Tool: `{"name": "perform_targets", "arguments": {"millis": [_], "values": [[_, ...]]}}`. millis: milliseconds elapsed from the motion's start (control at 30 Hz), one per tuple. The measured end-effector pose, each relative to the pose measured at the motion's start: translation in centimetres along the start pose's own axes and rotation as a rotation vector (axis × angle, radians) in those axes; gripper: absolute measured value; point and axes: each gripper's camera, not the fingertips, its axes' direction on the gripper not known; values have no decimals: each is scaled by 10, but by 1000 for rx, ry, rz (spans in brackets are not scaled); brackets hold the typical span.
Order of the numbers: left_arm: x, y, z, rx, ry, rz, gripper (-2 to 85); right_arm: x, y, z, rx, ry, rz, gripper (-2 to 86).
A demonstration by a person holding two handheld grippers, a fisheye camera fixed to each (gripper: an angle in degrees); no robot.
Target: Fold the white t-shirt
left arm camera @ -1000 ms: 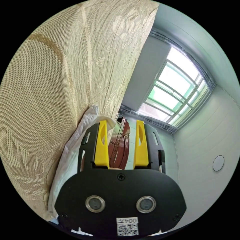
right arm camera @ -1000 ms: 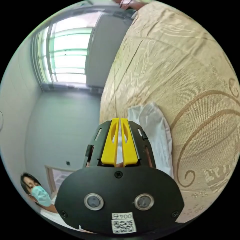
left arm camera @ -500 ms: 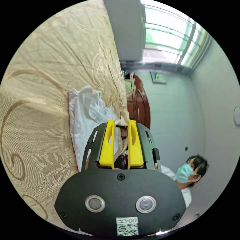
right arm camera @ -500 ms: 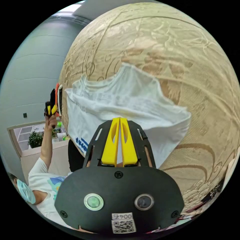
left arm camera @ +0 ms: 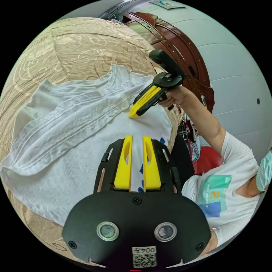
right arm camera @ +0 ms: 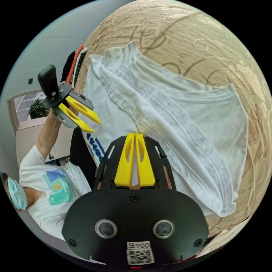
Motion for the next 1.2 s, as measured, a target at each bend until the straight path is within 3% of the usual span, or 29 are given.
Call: {"name": "perform_targets", "arguments": {"millis": [100, 167, 233, 300, 333, 367, 400, 467, 567, 667, 767, 900, 967, 1100, 1200], "values": [[17, -24, -31, -3, -20, 7, 59, 17, 13, -78, 286, 77, 223, -8], [31, -34, -43, -28, -52, 35, 57, 12, 57, -136, 611, 92, 335, -7], [41, -45, -50, -65, -65, 52, 53, -4, 80, -149, 667, 61, 269, -7], [43, -62, -62, -110, -105, 43, 49, -18, 89, -139, 495, 4, 181, -7], [41, -66, -68, -121, -130, 30, 47, -25, 100, -129, 379, 42, 181, -6], [35, -74, -90, -122, -196, -8, 44, -35, 125, -129, 384, 163, 213, -6], [27, -75, -122, -95, -244, -62, 42, -43, 142, -132, 416, 209, 212, -5], [27, -63, -189, 5, -261, -128, 43, -85, 239, -159, 722, 190, 144, -1], [83, 7, -300, 231, -194, -54, 48, -139, 379, -169, 1033, 98, 40, 19], [135, 133, -366, 395, -208, -57, 61, -159, 489, -150, 1088, -79, 52, 38], [166, 287, -389, 536, -187, -125, 55, -180, 590, -122, 1269, -224, 101, 16], [203, 442, -376, 656, -241, -197, 45, -222, 660, -103, 1327, -154, 169, 9], [225, 462, -363, 635, -330, -162, 49, -238, 681, -96, 1308, -190, 197, 4], [266, 438, -331, 358, -554, -48, 72, -267, 701, -99, 1268, -216, 185, -5], [292, 421, -332, 264, -678, 30, 85, -289, 716, -106, 1244, -221, 173, -6]]}}
